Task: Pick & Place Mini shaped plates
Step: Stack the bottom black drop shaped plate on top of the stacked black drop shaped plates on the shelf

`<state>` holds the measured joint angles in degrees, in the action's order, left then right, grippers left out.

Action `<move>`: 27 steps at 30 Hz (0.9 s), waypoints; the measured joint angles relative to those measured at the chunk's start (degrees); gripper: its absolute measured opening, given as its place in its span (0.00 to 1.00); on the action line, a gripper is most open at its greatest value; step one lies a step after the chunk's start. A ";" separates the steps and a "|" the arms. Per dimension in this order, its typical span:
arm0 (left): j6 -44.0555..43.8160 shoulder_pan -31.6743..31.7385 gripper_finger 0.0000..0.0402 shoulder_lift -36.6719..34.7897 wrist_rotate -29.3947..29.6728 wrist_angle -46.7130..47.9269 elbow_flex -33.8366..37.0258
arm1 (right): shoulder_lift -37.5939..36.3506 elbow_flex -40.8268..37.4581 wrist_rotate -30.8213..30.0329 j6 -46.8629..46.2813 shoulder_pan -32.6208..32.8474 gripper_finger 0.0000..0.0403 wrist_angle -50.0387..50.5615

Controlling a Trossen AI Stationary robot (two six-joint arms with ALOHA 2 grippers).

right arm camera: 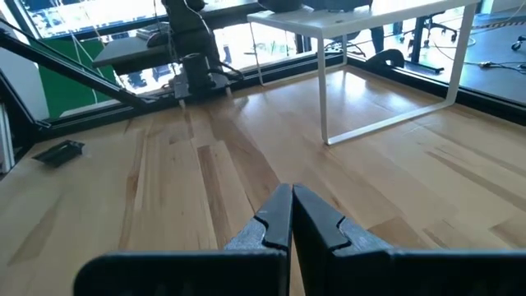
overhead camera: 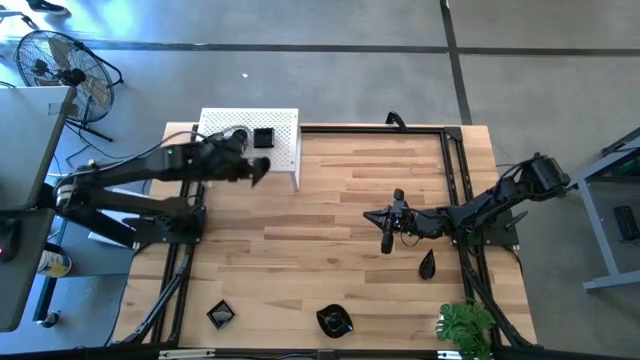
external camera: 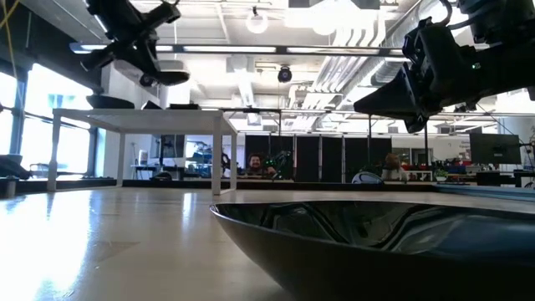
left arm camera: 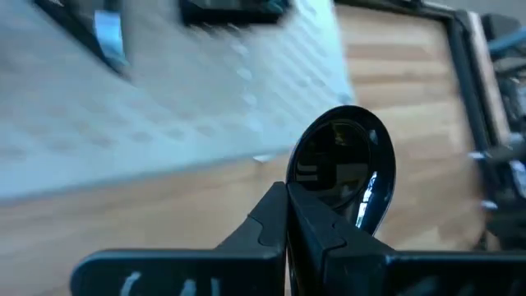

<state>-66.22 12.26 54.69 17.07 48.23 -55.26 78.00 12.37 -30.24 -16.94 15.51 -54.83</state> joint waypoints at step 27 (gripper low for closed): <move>1.83 40.58 0.00 2.96 -18.24 12.72 -8.82 | 0.00 -0.01 2.08 -0.98 0.04 0.00 -0.17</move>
<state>-64.40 52.84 57.65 -1.17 60.95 -64.08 78.00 12.36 -28.16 -17.91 15.55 -55.00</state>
